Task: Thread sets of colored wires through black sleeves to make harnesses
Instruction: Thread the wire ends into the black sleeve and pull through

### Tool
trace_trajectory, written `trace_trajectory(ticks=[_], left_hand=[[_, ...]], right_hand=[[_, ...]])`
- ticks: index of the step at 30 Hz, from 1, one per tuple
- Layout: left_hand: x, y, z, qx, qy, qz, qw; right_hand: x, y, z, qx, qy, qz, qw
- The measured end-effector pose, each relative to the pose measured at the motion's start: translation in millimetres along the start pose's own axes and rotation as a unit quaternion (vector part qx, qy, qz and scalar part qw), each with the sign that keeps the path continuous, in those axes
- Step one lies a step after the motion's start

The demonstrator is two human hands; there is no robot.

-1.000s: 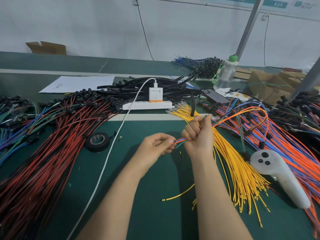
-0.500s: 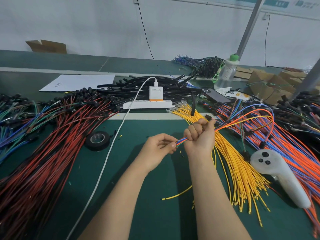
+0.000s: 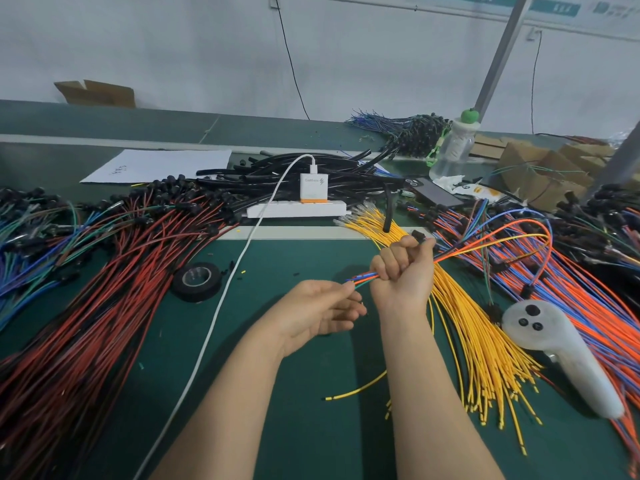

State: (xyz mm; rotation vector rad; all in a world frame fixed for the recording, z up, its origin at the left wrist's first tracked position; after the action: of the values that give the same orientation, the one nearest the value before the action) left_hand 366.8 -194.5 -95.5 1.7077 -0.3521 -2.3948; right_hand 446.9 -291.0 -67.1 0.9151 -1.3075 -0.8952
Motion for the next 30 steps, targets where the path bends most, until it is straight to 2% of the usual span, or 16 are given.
trace_trajectory(ticks=[5,12,14,16,19,24,30], left_hand=[[-2.5,-4.0,-2.2,-0.043,0.024,0.021,0.999],[1.2,-0.1,-0.6,-0.033,-0.021,0.104,0.994],[0.5,-0.4,-1.1,-0.058,-0.015,0.039,0.997],[-3.2,-1.4,-1.4,-0.094,0.008,-0.079,0.992],[-10.8,-4.9,-3.3,-0.137,0.041,-0.137,0.98],[-32.1,-41.1,-9.2,-0.281,0.086,-0.095,0.951],[-53.9,-47.1,-28.9,-0.288,0.123,0.006,0.95]], right_hand=[[-3.3,2.4,1.6,0.014,0.013,-0.003,1.0],[-1.9,3.9,2.8,0.018,0.016,-0.044,0.999],[-0.7,3.6,3.3,0.016,0.014,-0.052,0.998],[0.6,2.2,2.0,0.009,0.014,-0.043,0.999],[4.2,-4.4,-7.8,-0.031,0.011,0.031,0.999],[8.7,-16.6,-41.1,-0.123,-0.006,0.207,0.971],[-8.8,-14.8,-73.1,-0.167,-0.017,0.3,0.939]])
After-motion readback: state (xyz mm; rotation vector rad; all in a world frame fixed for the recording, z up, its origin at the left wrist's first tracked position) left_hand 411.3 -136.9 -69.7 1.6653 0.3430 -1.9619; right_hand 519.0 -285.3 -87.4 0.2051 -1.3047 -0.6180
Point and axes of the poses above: each hand's wrist, its own z-axis away from the middle knuckle, its own y-axis out of the palm, x = y × z, the point moved 8 cm from there along -z, towards the middle knuckle, and after that the axes turned 4 degrees about -y, right-handed, at the moved point
